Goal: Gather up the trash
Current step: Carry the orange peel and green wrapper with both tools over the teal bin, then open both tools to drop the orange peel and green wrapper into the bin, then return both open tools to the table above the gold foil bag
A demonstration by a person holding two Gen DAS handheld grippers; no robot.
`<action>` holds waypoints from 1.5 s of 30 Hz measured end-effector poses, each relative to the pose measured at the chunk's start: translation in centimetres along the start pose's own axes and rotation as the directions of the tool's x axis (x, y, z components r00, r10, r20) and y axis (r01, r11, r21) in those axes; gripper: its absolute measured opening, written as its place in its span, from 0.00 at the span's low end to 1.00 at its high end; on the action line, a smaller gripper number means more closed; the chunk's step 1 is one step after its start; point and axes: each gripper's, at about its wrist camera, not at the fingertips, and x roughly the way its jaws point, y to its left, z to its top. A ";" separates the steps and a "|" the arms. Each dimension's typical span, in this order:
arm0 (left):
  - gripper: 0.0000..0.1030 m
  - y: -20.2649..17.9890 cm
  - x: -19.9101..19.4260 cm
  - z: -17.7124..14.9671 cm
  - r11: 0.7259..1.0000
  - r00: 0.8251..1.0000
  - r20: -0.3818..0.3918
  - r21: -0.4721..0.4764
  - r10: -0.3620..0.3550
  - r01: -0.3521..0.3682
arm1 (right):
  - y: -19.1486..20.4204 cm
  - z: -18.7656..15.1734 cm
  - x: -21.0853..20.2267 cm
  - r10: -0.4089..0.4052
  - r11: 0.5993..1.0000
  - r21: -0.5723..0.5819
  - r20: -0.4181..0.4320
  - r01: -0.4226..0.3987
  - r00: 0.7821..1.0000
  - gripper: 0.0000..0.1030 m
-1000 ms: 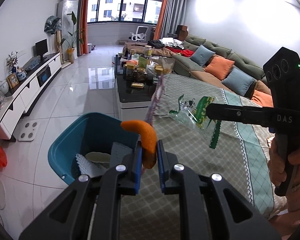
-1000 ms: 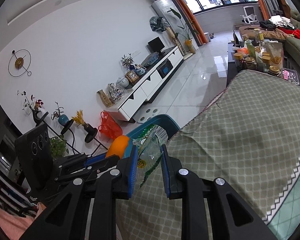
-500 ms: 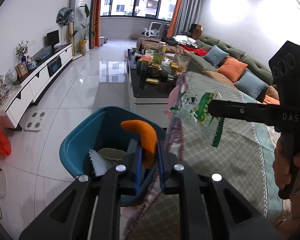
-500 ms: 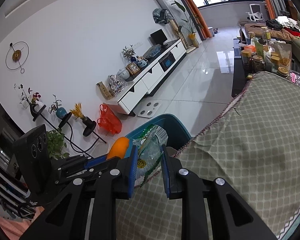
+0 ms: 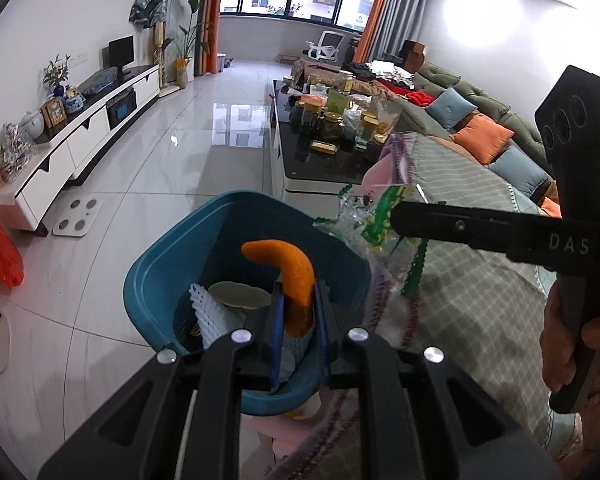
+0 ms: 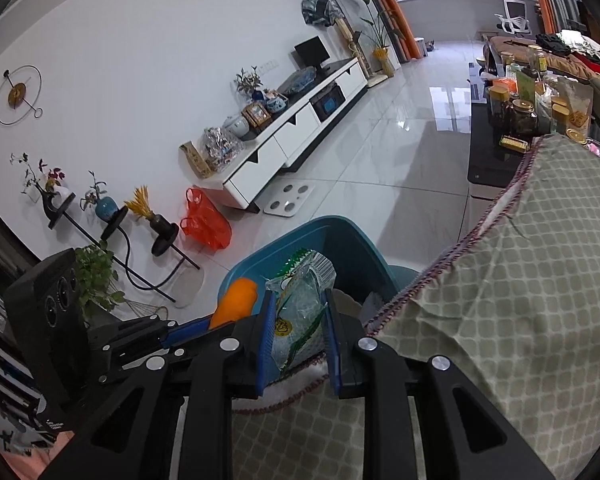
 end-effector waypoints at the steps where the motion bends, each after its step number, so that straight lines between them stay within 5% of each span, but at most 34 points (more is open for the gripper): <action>1: 0.15 0.1 0.2 0.0 1.000 1.000 -0.004 -0.006 0.001 -0.001 | -0.1 0.0 0.2 -0.002 1.000 0.000 -0.004 0.002 1.000 0.22; 12: 0.16 1.6 3.0 0.2 0.997 0.998 -0.058 -0.083 -0.001 -0.004 | -0.2 0.6 3.2 -0.049 0.999 0.006 -0.048 0.049 0.998 0.29; 17: 0.29 2.1 4.1 0.1 0.994 0.998 -0.067 -0.104 0.009 -0.016 | -0.3 0.6 3.6 -0.061 0.998 0.005 -0.051 0.061 0.997 0.34; 31: 0.41 2.8 0.9 -0.3 0.990 0.999 0.014 -0.141 0.028 -0.026 | -0.5 0.1 0.8 -0.044 0.999 0.010 0.003 0.044 0.999 0.44; 41: 0.60 -3.7 -4.3 -1.2 0.997 0.988 0.139 0.033 -0.070 0.066 | -0.6 -2.6 -7.8 -0.050 0.998 -0.039 0.115 0.055 0.992 0.53; 45: 0.61 -8.1 -5.7 -2.0 0.978 0.972 0.152 0.138 -0.179 0.159 | -1.5 -4.8 -12.4 -0.105 0.993 -0.036 0.177 0.113 0.979 0.54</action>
